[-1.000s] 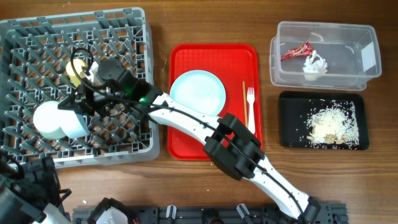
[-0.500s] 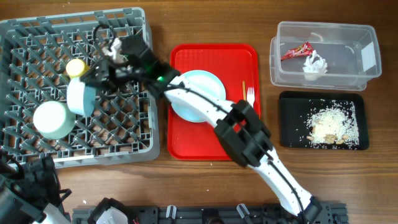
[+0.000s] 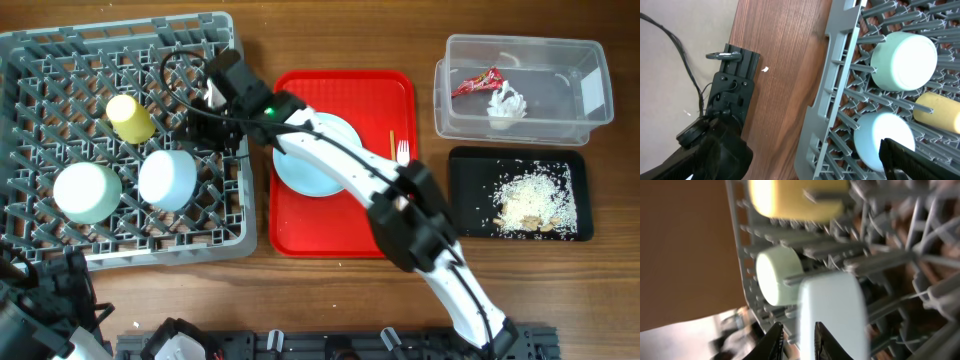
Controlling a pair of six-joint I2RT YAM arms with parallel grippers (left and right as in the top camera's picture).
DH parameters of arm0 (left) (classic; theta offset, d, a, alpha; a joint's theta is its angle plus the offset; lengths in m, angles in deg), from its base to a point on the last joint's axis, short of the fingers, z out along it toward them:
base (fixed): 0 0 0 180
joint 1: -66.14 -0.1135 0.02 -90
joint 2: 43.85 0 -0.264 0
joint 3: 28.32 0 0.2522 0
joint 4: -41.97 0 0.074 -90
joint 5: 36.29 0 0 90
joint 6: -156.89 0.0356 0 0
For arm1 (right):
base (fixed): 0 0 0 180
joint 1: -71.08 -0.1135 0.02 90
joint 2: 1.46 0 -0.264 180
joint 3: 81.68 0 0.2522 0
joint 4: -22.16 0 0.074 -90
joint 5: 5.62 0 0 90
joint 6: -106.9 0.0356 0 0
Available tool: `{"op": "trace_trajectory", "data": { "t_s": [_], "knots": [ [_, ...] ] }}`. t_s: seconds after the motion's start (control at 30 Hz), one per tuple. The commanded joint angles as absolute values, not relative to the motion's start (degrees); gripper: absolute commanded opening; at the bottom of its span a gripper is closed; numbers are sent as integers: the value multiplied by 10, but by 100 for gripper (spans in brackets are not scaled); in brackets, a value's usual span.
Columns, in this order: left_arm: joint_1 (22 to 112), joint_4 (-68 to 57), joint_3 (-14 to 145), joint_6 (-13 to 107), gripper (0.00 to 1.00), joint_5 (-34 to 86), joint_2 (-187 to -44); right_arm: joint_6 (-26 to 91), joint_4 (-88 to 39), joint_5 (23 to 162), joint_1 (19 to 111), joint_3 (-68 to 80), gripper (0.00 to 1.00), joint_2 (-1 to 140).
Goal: Sort waste into correct bins and load items into the dishwasher rack
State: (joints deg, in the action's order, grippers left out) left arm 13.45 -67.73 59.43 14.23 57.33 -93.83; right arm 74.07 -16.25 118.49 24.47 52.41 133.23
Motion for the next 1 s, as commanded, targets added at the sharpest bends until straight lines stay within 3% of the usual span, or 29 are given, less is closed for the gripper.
{"op": "trace_trajectory", "data": {
  "t_s": [0.0,0.27,0.33,0.4,0.57,0.67,0.83,0.97],
  "knots": [
    [130,-674,596,139,100,583,-937,633,-183,1056,240,535,22,1221],
    [130,-674,596,139,100,583,-937,558,-225,997,198,535,20,1221],
    [130,-674,596,139,100,583,-937,557,-258,954,196,535,27,1217],
    [130,-674,596,139,100,583,-937,552,-295,939,211,535,44,1204],
    [130,-675,596,139,100,568,-937,551,-437,938,316,535,69,1124],
    [130,-683,596,142,100,510,-937,545,-516,938,395,535,99,1069],
    [130,-683,596,200,100,393,-937,501,-649,935,472,535,100,1053],
    [130,-683,596,200,100,431,-937,484,-715,862,473,530,98,1085]
  ]
}}
